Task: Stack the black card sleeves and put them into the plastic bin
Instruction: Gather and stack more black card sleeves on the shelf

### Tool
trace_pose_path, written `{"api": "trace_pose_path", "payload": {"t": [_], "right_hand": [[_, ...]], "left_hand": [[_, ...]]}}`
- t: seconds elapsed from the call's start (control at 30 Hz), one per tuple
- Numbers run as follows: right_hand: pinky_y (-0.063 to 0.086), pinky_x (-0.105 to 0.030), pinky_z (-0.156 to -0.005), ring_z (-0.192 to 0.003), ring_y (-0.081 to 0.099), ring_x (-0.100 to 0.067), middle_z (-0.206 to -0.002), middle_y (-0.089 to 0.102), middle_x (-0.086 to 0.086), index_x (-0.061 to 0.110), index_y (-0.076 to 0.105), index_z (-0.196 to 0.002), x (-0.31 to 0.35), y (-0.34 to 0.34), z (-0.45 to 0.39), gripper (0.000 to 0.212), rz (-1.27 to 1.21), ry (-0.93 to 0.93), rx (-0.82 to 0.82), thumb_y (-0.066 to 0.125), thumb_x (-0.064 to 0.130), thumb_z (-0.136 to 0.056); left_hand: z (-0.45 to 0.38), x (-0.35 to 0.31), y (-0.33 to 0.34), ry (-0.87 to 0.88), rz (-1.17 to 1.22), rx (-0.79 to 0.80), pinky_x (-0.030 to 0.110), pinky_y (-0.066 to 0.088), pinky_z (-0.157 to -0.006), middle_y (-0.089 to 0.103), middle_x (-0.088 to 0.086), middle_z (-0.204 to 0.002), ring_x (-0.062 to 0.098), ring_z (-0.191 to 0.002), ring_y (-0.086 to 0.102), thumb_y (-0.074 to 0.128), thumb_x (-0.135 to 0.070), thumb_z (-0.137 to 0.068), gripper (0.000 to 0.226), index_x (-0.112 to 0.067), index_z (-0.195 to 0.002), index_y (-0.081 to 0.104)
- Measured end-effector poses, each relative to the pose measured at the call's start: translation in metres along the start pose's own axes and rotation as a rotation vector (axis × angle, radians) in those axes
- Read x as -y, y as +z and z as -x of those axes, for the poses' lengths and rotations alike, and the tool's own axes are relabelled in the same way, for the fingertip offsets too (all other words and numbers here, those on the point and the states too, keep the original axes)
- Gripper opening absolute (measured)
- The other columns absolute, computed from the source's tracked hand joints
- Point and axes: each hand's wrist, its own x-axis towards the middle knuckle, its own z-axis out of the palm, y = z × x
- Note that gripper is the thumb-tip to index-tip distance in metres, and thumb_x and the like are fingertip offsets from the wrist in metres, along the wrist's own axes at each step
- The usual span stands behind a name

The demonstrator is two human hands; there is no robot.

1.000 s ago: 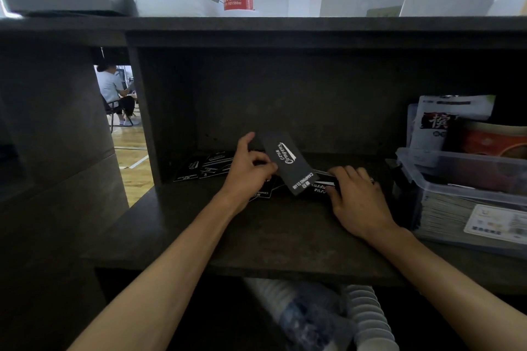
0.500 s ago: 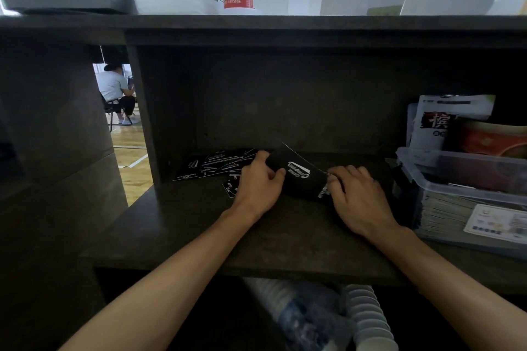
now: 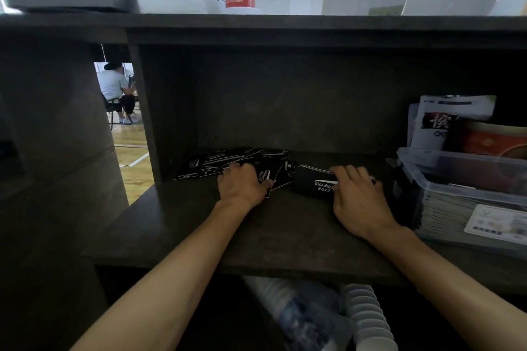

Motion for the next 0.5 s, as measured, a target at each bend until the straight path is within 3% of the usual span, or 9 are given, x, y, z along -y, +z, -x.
{"api": "trace_pose_path", "payload": {"t": [0.13, 0.23, 0.3, 0.37, 0.43, 0.5], "right_hand": [[0.043, -0.049, -0.098, -0.122, 0.041, -0.022, -0.132, 0.048, -0.003, 0.022, 0.040, -0.139, 0.001, 0.000, 0.001, 0.042, -0.015, 0.003, -0.002, 0.047, 0.027, -0.098], [0.043, -0.049, -0.098, -0.120, 0.042, -0.021, -0.131, 0.048, -0.003, 0.023, 0.041, -0.138, 0.000, 0.000, 0.000, 0.041, -0.016, 0.005, -0.006, 0.047, 0.028, -0.098], [0.043, -0.048, -0.098, -0.120, 0.042, -0.021, -0.130, 0.049, -0.003, 0.023, 0.041, -0.137, 0.000, 0.000, 0.000, 0.041, -0.021, 0.005, -0.011, 0.048, 0.028, -0.097], [0.043, -0.048, -0.097, -0.119, 0.043, -0.021, -0.129, 0.050, -0.002, 0.023, 0.042, -0.137, -0.001, 0.001, 0.000, 0.041, -0.025, 0.004, -0.018, 0.048, 0.028, -0.097], [0.044, -0.047, -0.097, -0.119, 0.043, -0.020, -0.129, 0.050, -0.002, 0.023, 0.042, -0.137, -0.001, 0.001, -0.001, 0.041, -0.023, 0.010, -0.022, 0.048, 0.028, -0.097], [0.044, -0.047, -0.097, -0.120, 0.043, -0.020, -0.130, 0.050, -0.002, 0.024, 0.042, -0.138, -0.001, 0.001, -0.001, 0.042, -0.016, 0.019, -0.020, 0.049, 0.029, -0.097]], "left_hand": [[-0.009, 0.005, 0.001, -0.075, 0.227, 0.115, 0.038, 0.048, -0.089, 0.062, 0.003, -0.107, 0.021, -0.101, 0.058, 0.073, -0.055, -0.079, 0.051, -0.014, -0.107, 0.063], [-0.014, 0.011, -0.001, -0.126, 0.500, 0.070, 0.030, 0.047, -0.074, 0.062, 0.002, -0.103, 0.017, -0.092, 0.060, 0.072, -0.035, -0.086, 0.038, -0.015, -0.116, 0.059], [-0.015, 0.012, -0.003, -0.135, 0.797, 0.004, 0.026, 0.050, -0.063, 0.064, 0.008, -0.112, 0.018, -0.090, 0.065, 0.066, -0.022, -0.091, 0.032, -0.016, -0.119, 0.053], [-0.013, 0.009, -0.009, -0.129, 1.176, 0.002, 0.020, 0.052, -0.053, 0.066, 0.008, -0.110, 0.015, -0.081, 0.070, 0.069, -0.010, -0.087, 0.041, -0.021, -0.120, 0.047], [-0.012, 0.007, -0.012, -0.053, 1.394, 0.030, 0.021, 0.056, -0.059, 0.072, 0.001, -0.100, 0.010, -0.080, 0.072, 0.073, -0.004, -0.080, 0.064, -0.027, -0.130, 0.040], [-0.012, 0.004, -0.009, 0.044, 1.419, 0.072, 0.032, 0.060, -0.077, 0.074, -0.004, -0.096, 0.009, -0.090, 0.071, 0.076, -0.002, -0.077, 0.092, -0.039, -0.145, 0.025]]}}
